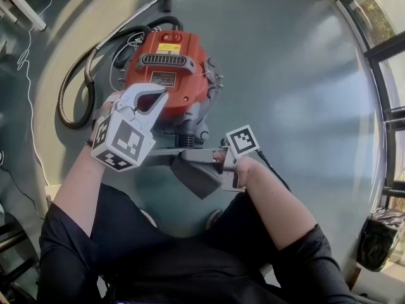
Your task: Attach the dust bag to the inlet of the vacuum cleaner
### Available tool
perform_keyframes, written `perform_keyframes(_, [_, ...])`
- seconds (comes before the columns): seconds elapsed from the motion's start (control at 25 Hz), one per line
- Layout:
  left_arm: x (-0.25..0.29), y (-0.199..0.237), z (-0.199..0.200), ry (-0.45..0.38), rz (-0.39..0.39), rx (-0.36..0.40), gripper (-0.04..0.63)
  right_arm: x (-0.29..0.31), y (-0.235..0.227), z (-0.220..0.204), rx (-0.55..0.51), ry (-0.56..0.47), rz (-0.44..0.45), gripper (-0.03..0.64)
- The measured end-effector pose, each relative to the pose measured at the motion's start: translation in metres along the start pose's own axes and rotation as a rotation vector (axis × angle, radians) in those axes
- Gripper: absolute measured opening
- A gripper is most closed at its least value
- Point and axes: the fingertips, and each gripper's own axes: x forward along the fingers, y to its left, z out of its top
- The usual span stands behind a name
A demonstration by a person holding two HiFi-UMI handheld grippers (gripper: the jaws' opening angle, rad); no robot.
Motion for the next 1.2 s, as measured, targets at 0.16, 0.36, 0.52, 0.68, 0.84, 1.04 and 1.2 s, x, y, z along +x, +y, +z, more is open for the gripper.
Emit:
perform_keyframes(0.16, [-0.003,-0.01,0.004,-0.014,-0.016,0.014,0.009,0.007,0.002,0.002,0.015,0.01,-0.001,0.324])
perform_keyframes(0.36, [-0.002,-0.011,0.002,-0.035,0.01,0.001,0.011,0.0,-0.001,0.004,0.039,-0.077,0.049,0.325])
perform_keyframes(0.52, [0.0,-0.011,0.0,-0.031,0.001,-0.002,0.011,-0.005,-0.008,0.006,0.045,-0.088,0.035,0.337])
perform_keyframes(0.68, [0.001,-0.011,-0.001,-0.025,-0.007,-0.011,0.011,-0.004,-0.008,0.006,0.041,-0.063,0.021,0.337])
perform_keyframes(0.84, [0.001,-0.012,-0.001,-0.02,-0.011,-0.005,0.011,-0.003,-0.008,0.007,0.031,-0.045,0.006,0.341])
perform_keyframes(1.04, [0.0,-0.013,-0.001,-0.017,-0.016,0.0,0.011,-0.003,-0.008,0.008,-0.021,-0.021,-0.032,0.35])
perform_keyframes(1.2, [0.001,-0.012,-0.002,-0.016,-0.02,-0.01,0.011,-0.005,-0.007,0.009,-0.065,-0.02,-0.058,0.356])
